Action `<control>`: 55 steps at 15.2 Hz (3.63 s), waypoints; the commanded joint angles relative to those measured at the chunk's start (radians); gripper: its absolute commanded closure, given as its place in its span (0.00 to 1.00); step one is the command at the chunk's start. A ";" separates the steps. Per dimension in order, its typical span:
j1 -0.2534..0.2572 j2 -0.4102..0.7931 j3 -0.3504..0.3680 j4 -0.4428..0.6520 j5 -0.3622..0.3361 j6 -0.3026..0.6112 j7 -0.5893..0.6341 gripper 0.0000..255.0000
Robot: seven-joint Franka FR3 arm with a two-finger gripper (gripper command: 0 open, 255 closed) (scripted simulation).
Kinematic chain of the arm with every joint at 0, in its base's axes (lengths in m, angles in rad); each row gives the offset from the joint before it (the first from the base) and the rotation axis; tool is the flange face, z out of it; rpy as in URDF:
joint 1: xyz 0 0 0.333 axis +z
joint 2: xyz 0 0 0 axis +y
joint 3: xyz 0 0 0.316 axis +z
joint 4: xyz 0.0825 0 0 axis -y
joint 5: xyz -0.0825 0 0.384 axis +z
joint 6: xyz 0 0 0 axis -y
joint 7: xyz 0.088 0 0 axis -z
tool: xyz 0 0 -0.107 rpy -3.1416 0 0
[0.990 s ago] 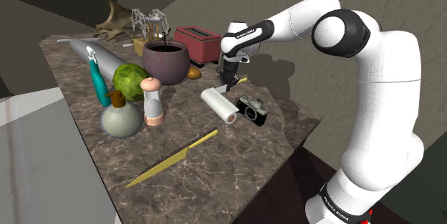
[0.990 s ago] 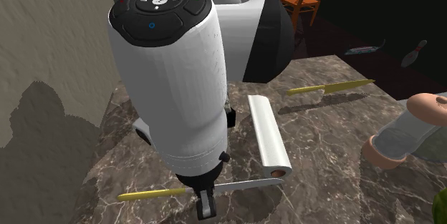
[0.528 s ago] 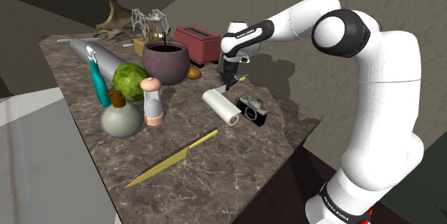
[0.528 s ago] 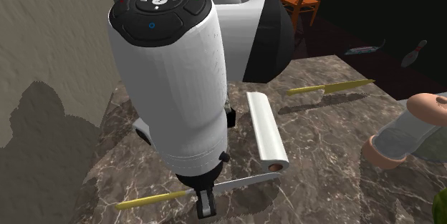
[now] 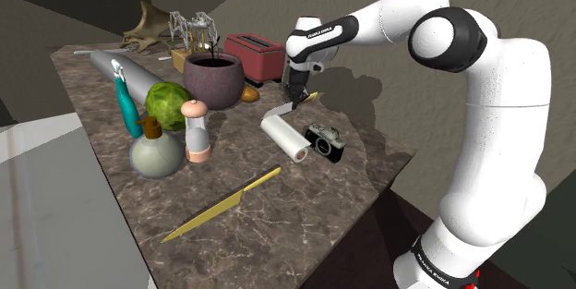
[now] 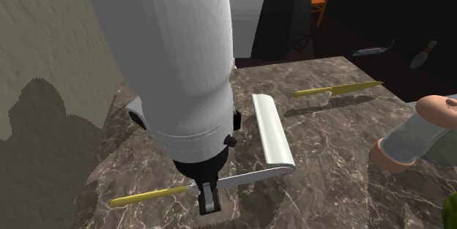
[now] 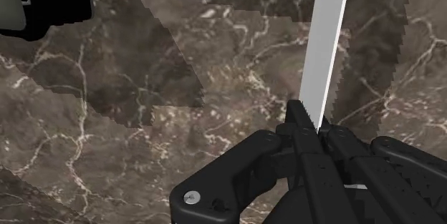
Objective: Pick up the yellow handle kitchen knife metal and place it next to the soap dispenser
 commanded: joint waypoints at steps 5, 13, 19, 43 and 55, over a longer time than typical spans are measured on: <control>-0.001 -0.022 0.001 0.049 0.002 -0.071 -0.001 1.00; -0.001 -0.047 0.002 0.121 0.005 -0.168 -0.002 1.00; 0.000 -0.056 0.003 0.187 0.006 -0.244 -0.001 1.00; 0.068 -0.124 0.035 0.337 0.003 -0.459 0.097 1.00; 0.219 -0.240 0.131 0.169 0.000 -0.405 0.347 1.00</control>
